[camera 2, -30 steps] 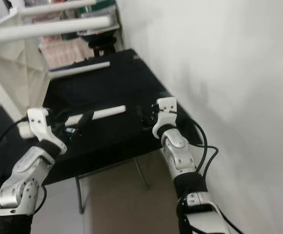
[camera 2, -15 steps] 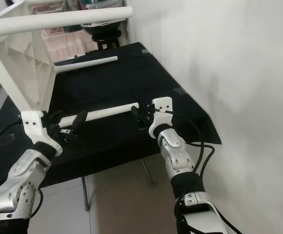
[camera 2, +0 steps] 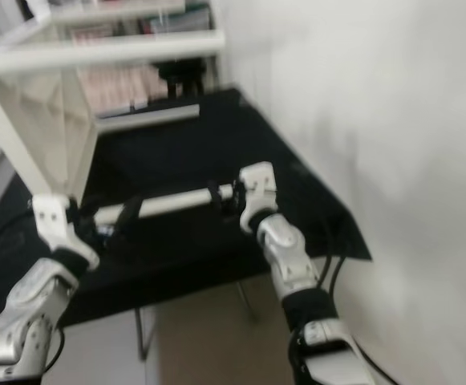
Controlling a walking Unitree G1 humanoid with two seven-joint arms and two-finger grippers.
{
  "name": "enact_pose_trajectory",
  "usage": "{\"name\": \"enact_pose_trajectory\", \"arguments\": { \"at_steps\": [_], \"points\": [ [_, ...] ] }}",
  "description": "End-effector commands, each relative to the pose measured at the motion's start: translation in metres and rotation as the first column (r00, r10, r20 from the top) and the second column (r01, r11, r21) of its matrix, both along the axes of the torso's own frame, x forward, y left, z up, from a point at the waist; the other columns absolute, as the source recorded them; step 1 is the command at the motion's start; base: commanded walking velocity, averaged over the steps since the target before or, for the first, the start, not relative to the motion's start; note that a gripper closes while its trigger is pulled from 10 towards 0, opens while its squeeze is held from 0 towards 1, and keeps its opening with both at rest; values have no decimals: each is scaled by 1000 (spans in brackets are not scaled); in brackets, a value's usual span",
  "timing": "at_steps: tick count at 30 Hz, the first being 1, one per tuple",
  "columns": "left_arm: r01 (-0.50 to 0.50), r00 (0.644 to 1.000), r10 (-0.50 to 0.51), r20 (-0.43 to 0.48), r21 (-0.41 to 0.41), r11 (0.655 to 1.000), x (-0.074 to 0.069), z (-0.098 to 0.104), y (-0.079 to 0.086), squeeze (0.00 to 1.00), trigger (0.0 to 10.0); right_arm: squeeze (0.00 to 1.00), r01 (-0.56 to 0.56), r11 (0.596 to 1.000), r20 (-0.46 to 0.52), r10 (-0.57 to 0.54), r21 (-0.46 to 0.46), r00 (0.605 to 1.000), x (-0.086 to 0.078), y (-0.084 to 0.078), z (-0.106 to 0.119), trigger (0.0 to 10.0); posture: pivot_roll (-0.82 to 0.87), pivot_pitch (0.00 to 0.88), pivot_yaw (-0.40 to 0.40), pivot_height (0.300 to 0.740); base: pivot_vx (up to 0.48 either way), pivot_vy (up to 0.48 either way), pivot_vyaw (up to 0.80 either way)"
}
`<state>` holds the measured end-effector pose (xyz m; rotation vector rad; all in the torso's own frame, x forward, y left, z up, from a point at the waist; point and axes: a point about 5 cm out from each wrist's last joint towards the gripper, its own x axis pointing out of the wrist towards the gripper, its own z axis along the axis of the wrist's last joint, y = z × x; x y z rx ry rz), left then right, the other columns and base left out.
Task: Building children table
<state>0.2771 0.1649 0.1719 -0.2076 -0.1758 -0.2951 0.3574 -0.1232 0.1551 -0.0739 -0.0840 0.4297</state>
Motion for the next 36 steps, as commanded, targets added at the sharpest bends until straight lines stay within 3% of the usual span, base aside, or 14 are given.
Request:
{"name": "enact_pose_trajectory", "arguments": {
  "at_steps": [1, 8, 14, 25, 36],
  "points": [
    [-3, 1000, 3, -16, 13, 1000, -1, -2, 3, 0, 10000, 0, -32, 999, 7, 32, -11, 999, -2, 7, -1, 10000, -71, 0, 118, 740, 349, 0, 0],
    [-4, 1000, 4, -15, 12, 1000, -1, -2, 3, 0, 10000, 0, -54, 997, 22, 53, 47, 998, -3, 6, 3, 10000, -73, 0, 119, 740, 349, 0, 0],
    [-12, 1000, 12, -12, 13, 1000, -2, -1, 2, 0, 10000, 0, -63, 998, 3, 63, -29, 998, -2, 9, 0, 10000, -72, 0, 116, 740, 350, 0, 267],
    [-118, 991, 121, -63, 56, 991, 0, -5, 8, 0, 10000, 0, -70, 997, -1, 70, -21, 998, -2, 9, -1, 10000, -71, 0, 119, 740, 156, 0, 0],
    [-166, 983, 174, -62, 127, 978, -2, -6, 6, 0, 10000, 0, -66, 998, -9, 66, -19, 998, -2, 8, -1, 10000, -68, 0, 120, 740, 0, 480, 0]
  ]
}}
